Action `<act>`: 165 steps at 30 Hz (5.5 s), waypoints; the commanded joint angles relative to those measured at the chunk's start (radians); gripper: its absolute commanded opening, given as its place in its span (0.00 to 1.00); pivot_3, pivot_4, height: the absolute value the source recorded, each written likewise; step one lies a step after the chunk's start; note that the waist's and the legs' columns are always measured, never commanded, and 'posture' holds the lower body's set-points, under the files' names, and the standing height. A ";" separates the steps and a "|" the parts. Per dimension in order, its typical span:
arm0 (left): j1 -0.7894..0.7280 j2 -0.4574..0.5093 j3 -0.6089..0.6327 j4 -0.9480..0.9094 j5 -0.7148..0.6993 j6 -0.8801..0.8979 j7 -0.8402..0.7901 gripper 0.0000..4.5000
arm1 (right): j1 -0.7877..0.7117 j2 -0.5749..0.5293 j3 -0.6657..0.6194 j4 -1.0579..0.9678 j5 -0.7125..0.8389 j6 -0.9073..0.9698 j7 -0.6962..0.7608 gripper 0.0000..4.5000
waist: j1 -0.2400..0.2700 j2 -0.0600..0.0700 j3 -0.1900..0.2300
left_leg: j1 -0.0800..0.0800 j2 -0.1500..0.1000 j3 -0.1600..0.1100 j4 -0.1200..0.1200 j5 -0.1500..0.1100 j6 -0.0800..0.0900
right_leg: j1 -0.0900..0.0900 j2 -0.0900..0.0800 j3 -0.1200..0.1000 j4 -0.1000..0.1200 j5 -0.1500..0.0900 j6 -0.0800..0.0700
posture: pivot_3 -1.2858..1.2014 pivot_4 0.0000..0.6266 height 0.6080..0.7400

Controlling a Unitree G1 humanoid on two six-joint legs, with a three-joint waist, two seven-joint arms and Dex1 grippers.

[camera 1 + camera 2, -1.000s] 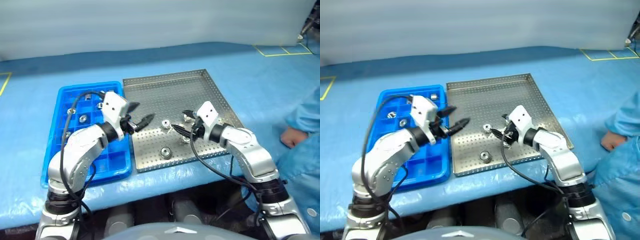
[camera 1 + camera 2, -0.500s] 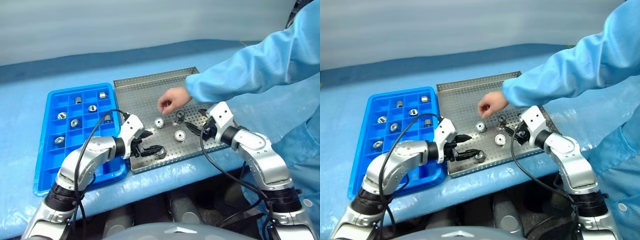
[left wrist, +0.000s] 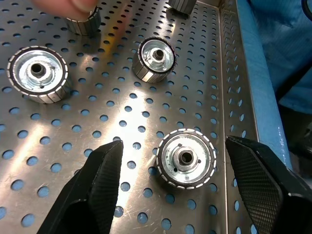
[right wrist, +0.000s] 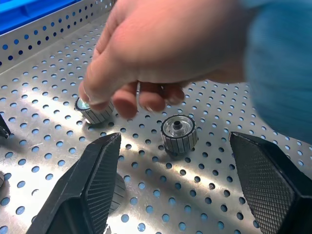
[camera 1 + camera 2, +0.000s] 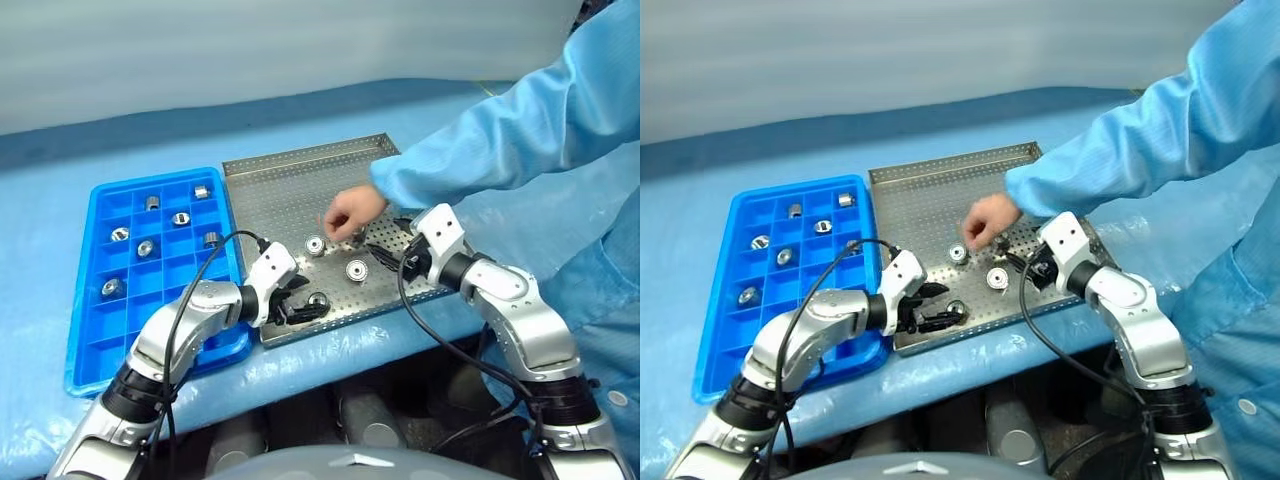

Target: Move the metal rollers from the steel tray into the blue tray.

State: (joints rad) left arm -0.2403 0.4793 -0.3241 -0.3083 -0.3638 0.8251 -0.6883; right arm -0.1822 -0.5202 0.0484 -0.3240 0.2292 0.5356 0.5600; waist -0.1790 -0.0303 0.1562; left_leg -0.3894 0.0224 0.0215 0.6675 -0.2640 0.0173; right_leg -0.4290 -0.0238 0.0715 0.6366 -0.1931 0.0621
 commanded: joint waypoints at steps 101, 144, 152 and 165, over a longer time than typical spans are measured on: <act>-0.329 -0.105 0.542 0.152 -0.129 0.223 0.036 0.29 | -0.015 0.141 0.080 0.018 -0.050 -0.093 -0.018 0.83 | -0.036 0.001 0.000 | -0.004 -0.001 -0.002 0.000 0.000 0.000 | -0.005 -0.001 0.000 0.006 0.004 0.004 | 0.42 0.24 1.00; 0.660 -0.005 1.004 -0.532 -0.053 0.108 0.202 0.65 | -0.134 0.213 0.174 0.021 0.132 -0.055 0.150 0.83 | 0.146 -0.003 0.001 | -0.003 0.005 0.000 0.001 0.002 -0.003 | -0.006 -0.001 -0.006 0.007 -0.003 -0.008 | 0.53 0.24 1.00; 0.351 -0.105 0.893 -0.502 -0.352 0.053 0.171 0.65 | -0.131 0.176 0.139 0.012 0.086 -0.059 0.092 0.83 | 0.152 -0.004 0.001 | -0.004 0.004 -0.001 0.004 0.002 -0.004 | -0.003 -0.001 -0.008 0.006 -0.001 -0.010 | 0.51 0.24 1.00; -0.132 -0.133 0.238 0.088 -0.019 -0.123 0.166 0.65 | -0.048 0.010 0.084 -0.108 -0.034 -0.012 0.015 0.83 | 0.082 -0.002 0.001 | -0.005 0.000 0.000 0.012 0.000 0.000 | 0.000 0.000 -0.004 0.006 0.003 -0.005 | 0.42 0.24 1.00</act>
State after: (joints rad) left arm -0.3379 0.3536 -0.0618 -0.2525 -0.4067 0.7465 -0.5038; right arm -0.2356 -0.5048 0.1584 -0.3757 0.1980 0.5170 0.5868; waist -0.0967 -0.0325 0.1571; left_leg -0.3948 0.0222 0.0216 0.6798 -0.2643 0.0175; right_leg -0.4291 -0.0235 0.0678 0.6421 -0.1901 0.0572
